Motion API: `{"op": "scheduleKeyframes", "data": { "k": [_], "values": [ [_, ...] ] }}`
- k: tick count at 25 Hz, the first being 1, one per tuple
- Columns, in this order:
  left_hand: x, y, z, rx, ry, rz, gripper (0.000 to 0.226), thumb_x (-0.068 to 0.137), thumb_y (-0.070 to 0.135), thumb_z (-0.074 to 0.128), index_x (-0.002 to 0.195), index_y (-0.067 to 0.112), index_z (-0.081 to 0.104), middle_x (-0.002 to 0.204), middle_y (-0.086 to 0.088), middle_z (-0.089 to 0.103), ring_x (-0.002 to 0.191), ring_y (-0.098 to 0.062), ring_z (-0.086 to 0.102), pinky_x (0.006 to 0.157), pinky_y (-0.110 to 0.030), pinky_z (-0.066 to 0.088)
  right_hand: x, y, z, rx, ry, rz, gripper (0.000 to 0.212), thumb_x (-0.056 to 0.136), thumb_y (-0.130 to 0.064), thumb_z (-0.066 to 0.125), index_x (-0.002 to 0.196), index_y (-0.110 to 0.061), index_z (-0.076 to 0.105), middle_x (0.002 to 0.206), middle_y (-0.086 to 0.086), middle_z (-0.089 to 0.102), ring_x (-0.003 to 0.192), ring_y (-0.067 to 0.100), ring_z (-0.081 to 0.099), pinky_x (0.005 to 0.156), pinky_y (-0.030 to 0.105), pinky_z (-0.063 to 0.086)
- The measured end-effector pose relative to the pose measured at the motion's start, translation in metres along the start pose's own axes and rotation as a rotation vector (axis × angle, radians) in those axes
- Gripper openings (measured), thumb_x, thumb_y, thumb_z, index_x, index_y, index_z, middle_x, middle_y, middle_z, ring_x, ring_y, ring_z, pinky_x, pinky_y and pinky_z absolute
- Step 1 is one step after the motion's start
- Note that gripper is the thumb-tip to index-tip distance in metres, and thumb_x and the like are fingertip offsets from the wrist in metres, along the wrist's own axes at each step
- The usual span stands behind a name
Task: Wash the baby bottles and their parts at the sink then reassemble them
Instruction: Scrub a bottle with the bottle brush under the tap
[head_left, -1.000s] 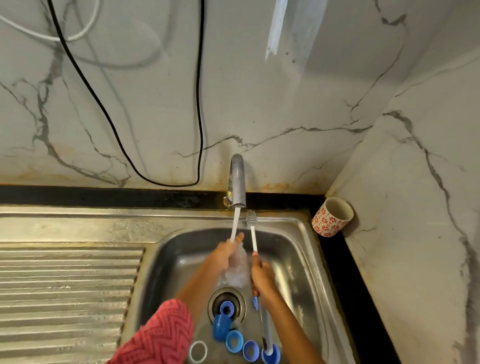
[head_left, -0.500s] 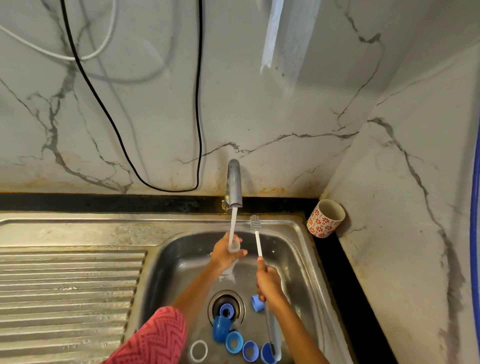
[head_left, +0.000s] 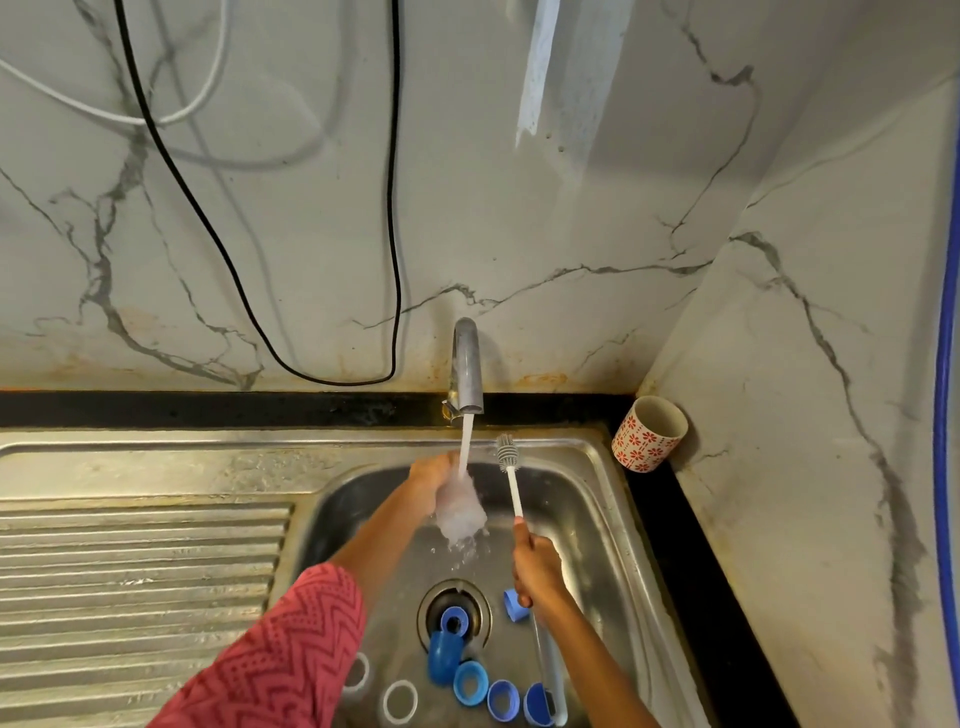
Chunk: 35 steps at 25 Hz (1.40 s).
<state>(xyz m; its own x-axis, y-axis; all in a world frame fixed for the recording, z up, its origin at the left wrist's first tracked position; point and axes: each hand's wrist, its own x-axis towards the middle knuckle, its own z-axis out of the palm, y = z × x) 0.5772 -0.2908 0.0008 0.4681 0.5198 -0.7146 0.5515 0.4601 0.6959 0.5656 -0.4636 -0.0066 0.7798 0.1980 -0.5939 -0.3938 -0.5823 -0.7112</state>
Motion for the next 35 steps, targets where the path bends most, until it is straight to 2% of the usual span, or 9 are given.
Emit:
{"op": "scheduleKeyframes", "data": {
  "k": [4, 7, 10, 13, 15, 17, 24, 30, 35],
  "values": [
    [-0.009, 0.047, -0.002, 0.242, 0.077, 0.365, 0.054, 0.089, 0.01, 0.058, 0.139, 0.003, 0.038, 0.128, -0.014, 0.052, 0.091, -0.02, 0.058, 0.071, -0.022, 0.05, -0.005, 0.005, 0.013, -0.037, -0.135, 0.043, 0.046, 0.099, -0.049, 0.033, 0.066, -0.017, 0.041, 0.052, -0.003, 0.035, 0.034, 0.007, 0.029, 0.032, 0.019, 0.025],
    [-0.014, 0.065, -0.004, 0.445, 0.03, 0.47, 0.049, 0.082, 0.011, 0.069, 0.127, 0.002, 0.051, 0.123, -0.018, 0.055, 0.108, -0.031, 0.056, 0.085, -0.034, 0.05, -0.005, 0.007, 0.022, -0.021, -0.328, 0.169, 0.047, 0.099, -0.047, 0.035, 0.064, -0.017, 0.04, 0.047, -0.005, 0.036, 0.03, 0.005, 0.029, 0.03, 0.018, 0.024],
    [-0.014, 0.065, -0.008, 0.582, 0.046, 0.495, 0.038, 0.08, 0.012, 0.07, 0.116, 0.003, 0.059, 0.114, -0.017, 0.06, 0.103, -0.031, 0.058, 0.082, -0.035, 0.05, 0.0, 0.007, 0.027, -0.234, -0.315, 0.124, 0.044, 0.098, -0.046, 0.034, 0.069, -0.015, 0.045, 0.055, -0.003, 0.042, 0.04, 0.007, 0.035, 0.035, 0.018, 0.028],
    [-0.021, 0.073, -0.008, 0.568, 0.241, 0.495, 0.013, 0.085, 0.008, 0.065, 0.077, 0.011, 0.055, 0.08, -0.005, 0.058, 0.085, -0.024, 0.057, 0.06, -0.025, 0.046, 0.007, 0.008, 0.019, -0.546, -0.21, -0.004, 0.043, 0.099, -0.043, 0.03, 0.089, -0.011, 0.058, 0.073, 0.002, 0.055, 0.06, 0.013, 0.048, 0.057, 0.025, 0.041],
    [-0.022, 0.074, -0.007, 0.533, 0.276, 0.521, 0.007, 0.085, 0.007, 0.065, 0.09, 0.003, 0.061, 0.086, -0.008, 0.061, 0.092, -0.028, 0.061, 0.068, -0.029, 0.05, 0.013, 0.013, 0.009, -0.726, -0.147, -0.05, 0.047, 0.098, -0.043, 0.028, 0.102, -0.01, 0.062, 0.098, 0.01, 0.064, 0.08, 0.018, 0.052, 0.079, 0.031, 0.045],
    [-0.022, 0.069, -0.005, 0.511, 0.238, 0.531, 0.034, 0.083, 0.009, 0.069, 0.115, -0.001, 0.06, 0.108, -0.014, 0.064, 0.102, -0.029, 0.061, 0.081, -0.033, 0.052, 0.013, 0.019, -0.001, -0.783, -0.13, -0.057, 0.047, 0.097, -0.044, 0.026, 0.077, -0.015, 0.056, 0.101, 0.012, 0.063, 0.078, 0.02, 0.052, 0.087, 0.033, 0.048],
    [-0.034, 0.054, -0.022, 0.623, -0.066, 0.574, 0.056, 0.082, 0.022, 0.07, 0.13, 0.007, 0.048, 0.124, -0.012, 0.052, 0.112, -0.03, 0.053, 0.093, -0.038, 0.046, -0.01, 0.003, -0.008, -0.754, -0.084, -0.12, 0.052, 0.1, -0.047, 0.026, 0.11, -0.009, 0.059, 0.085, 0.004, 0.055, 0.062, 0.014, 0.049, 0.052, 0.024, 0.036],
    [-0.052, -0.008, -0.062, 0.006, -0.025, 0.138, 0.052, 0.086, 0.038, 0.063, 0.119, 0.002, 0.046, 0.116, -0.019, 0.053, 0.104, -0.032, 0.052, 0.096, -0.046, 0.042, -0.042, 0.01, -0.009, -0.689, -0.007, -0.209, 0.045, 0.101, -0.046, 0.027, 0.074, -0.018, 0.049, 0.062, -0.005, 0.044, 0.054, 0.007, 0.04, 0.047, 0.02, 0.03],
    [-0.071, -0.042, -0.074, -0.215, 0.086, 0.184, 0.045, 0.091, 0.024, 0.059, 0.124, -0.005, 0.048, 0.12, -0.026, 0.053, 0.112, -0.042, 0.053, 0.083, -0.049, 0.05, -0.083, 0.003, -0.005, -0.559, 0.019, -0.36, 0.048, 0.102, -0.046, 0.025, 0.061, -0.023, 0.039, 0.06, -0.007, 0.042, 0.056, 0.008, 0.042, 0.048, 0.02, 0.029]
  ]
}}
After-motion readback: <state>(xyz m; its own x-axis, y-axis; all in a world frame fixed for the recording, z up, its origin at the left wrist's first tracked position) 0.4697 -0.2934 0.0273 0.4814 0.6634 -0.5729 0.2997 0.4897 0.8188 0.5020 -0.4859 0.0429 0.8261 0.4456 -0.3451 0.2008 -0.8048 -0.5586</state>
